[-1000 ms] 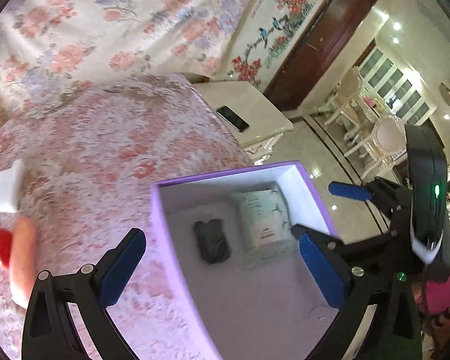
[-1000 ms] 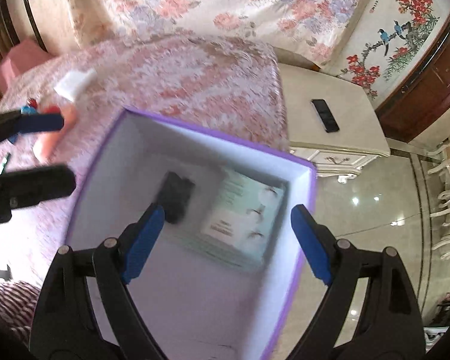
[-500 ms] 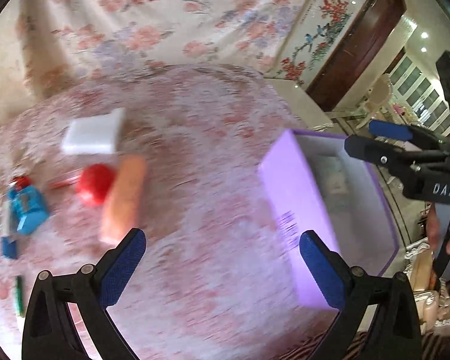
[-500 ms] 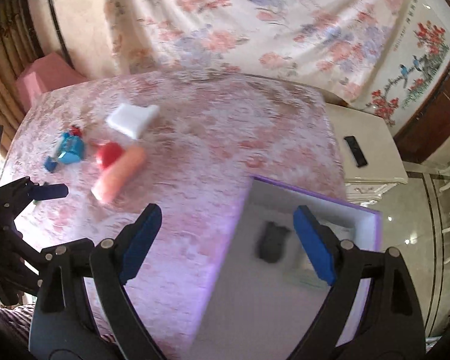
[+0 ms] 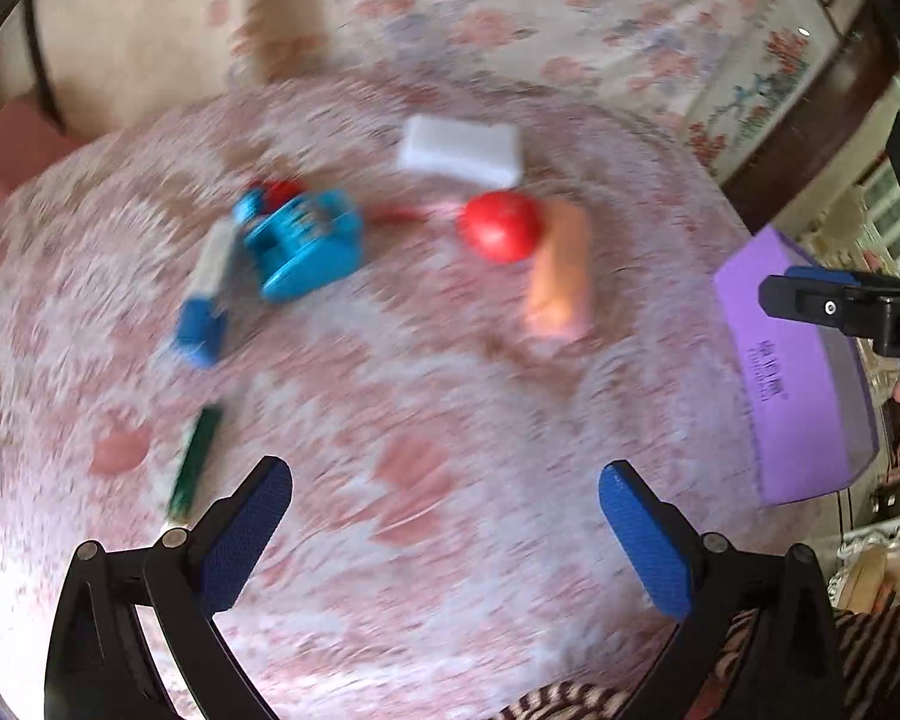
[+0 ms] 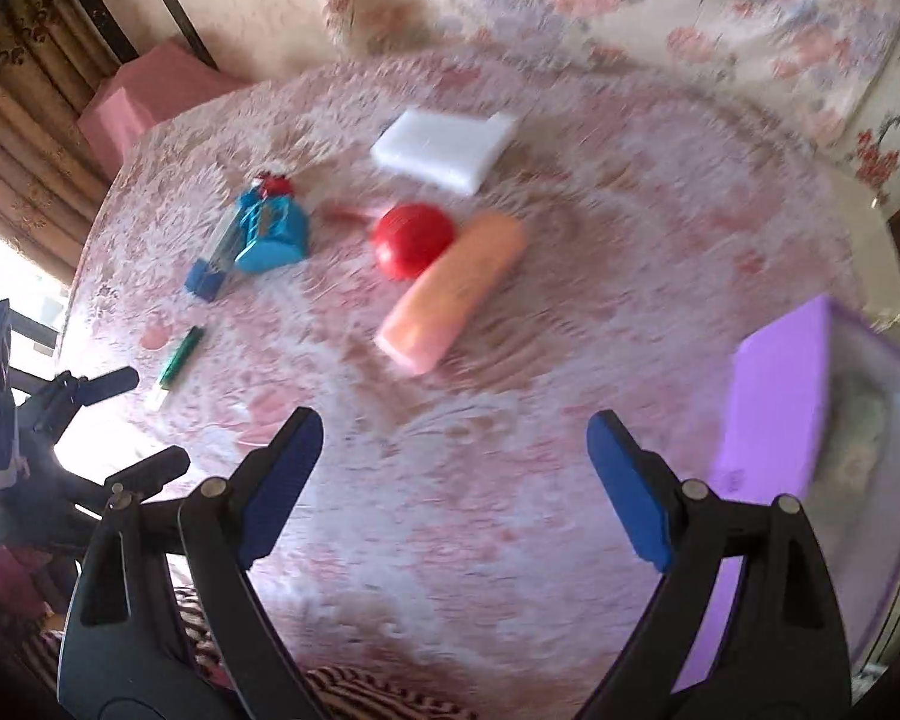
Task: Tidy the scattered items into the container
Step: 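Move both tools back over the table toward the remaining items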
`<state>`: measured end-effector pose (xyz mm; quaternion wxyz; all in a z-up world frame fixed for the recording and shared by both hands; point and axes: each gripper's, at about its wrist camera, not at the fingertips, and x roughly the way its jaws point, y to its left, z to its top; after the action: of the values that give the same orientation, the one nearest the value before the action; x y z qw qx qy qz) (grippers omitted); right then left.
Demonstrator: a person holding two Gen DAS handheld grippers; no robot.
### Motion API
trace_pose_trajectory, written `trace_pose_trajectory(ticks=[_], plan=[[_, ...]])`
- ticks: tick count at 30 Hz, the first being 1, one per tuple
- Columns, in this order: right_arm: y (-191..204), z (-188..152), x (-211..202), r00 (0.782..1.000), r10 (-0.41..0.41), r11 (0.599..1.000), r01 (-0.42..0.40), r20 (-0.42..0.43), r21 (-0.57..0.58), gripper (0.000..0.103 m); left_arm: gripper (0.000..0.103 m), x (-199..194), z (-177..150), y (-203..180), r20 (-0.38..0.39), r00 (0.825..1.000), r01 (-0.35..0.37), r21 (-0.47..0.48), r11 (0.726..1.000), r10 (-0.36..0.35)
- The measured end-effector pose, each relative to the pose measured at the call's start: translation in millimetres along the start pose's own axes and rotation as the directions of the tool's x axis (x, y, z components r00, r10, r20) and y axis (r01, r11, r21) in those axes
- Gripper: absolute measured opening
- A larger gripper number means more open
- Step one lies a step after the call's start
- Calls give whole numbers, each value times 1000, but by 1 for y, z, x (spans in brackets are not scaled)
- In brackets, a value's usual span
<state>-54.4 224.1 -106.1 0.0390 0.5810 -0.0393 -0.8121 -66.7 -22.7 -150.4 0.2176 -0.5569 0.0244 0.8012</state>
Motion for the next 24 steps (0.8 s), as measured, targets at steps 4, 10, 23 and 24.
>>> trace_pose_trajectory(ticks=[4,10,23,24], plan=[[22,-3,30,998,6,1000,-5,-63,24,91,103,6,-20,47,-13,999,-43,-52,998,43],[37,-8,70,991,-20,995,33,-132,99,91,103,14,-35,103,-14,995,-104,-104,989,103],[38,-13,96,993,-50,976,73,-111,206,90,103,51,-36,134,-44,993,-112,2,994,112],[35,-9,99,993,-51,972,74,-106,221,90,103,54,-35,134,-45,993,-113,5,994,113]])
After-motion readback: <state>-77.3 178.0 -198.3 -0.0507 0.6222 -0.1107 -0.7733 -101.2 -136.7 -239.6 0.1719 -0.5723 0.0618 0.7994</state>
